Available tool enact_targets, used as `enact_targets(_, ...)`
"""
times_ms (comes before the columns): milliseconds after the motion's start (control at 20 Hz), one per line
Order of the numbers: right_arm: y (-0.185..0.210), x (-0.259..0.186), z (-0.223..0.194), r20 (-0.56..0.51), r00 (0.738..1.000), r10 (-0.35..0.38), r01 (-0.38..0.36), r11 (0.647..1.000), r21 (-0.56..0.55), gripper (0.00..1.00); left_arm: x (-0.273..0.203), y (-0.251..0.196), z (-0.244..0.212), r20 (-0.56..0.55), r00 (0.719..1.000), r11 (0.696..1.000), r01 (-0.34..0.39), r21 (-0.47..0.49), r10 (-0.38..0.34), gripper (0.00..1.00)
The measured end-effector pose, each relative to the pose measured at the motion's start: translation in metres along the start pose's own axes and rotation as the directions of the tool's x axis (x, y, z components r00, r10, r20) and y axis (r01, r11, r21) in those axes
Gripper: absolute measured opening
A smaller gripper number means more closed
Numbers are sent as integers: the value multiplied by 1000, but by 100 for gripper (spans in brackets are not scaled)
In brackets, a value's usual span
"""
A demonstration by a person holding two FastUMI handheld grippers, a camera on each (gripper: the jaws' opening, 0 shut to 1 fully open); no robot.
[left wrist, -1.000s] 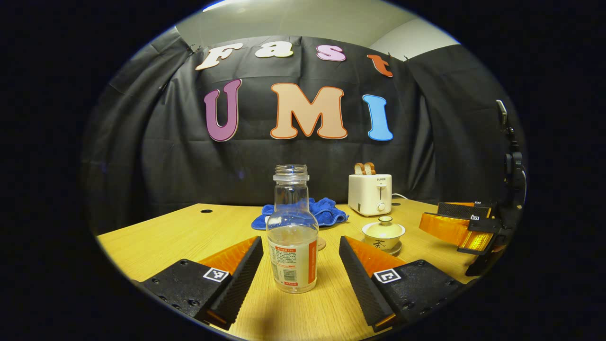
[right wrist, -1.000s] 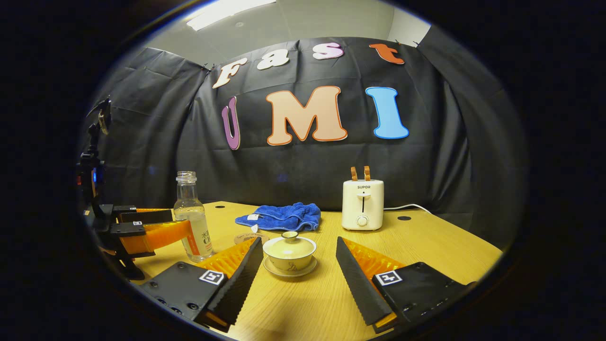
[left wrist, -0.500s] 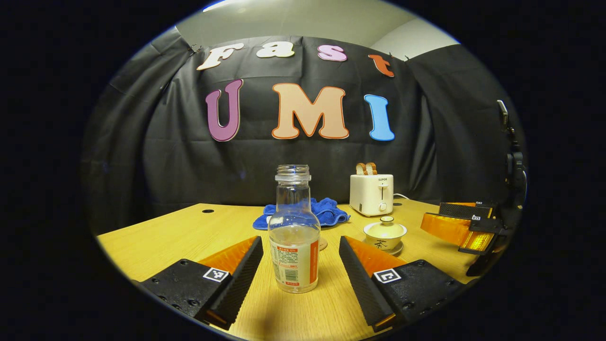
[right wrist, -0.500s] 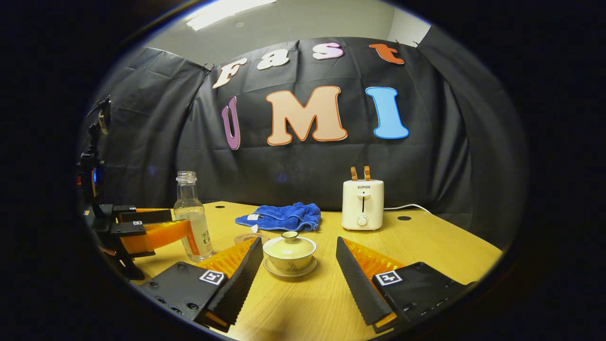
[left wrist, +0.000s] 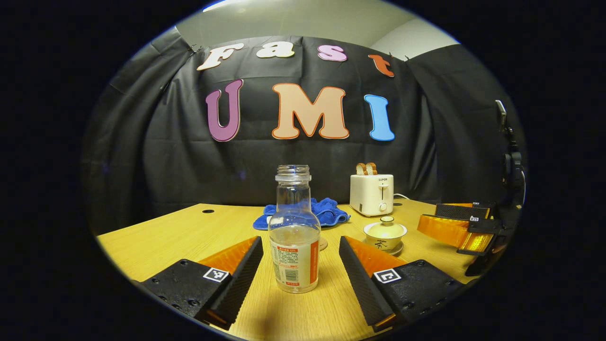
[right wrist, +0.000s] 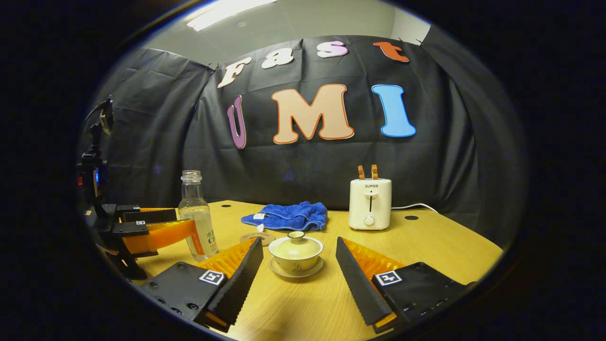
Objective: Open the teacup lid with one hand, grasp the water bottle and pour water into the teacup with the other hand; after pouring, place the water bottle on the coaster and then close the teacup lid.
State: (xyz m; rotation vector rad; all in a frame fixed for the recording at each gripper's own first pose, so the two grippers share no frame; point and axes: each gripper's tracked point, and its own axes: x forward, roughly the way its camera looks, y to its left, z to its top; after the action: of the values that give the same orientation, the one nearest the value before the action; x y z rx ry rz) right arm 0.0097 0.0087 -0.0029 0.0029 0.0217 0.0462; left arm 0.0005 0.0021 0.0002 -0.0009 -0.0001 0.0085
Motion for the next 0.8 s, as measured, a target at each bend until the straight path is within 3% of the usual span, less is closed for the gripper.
enact_targets(150,-2,11,-4,-29,1000,1,-1,1000,-2,99,1,-1,0,1,1000,1000,0,0,0,94)
enact_targets(200,-2,16,-6,-38,999,-2,2,1000,-4,94,2,-1,-1,1,1000,1000,0,0,0,95)
enact_targets(400,1,39,-13,-84,996,0,-1,1000,-13,99,0,-1,-1,0,1000,1000,0,0,0,94)
enact_targets(450,2,45,-14,-91,996,0,-2,1000,-13,95,0,-1,0,0,1000,1000,0,-1,0,94)
enact_targets(500,2,51,-15,-95,996,-2,1,1000,-13,99,0,-1,-2,-1,1000,1000,0,-1,0,94)
enact_targets(700,1,72,-18,-110,994,-17,16,1000,-17,94,0,-1,-2,-1,1000,1000,2,-1,-2,94)
enact_targets(800,0,81,-20,-127,992,-22,19,1000,-25,98,0,-2,-1,-1,1000,1000,4,-1,-4,94)
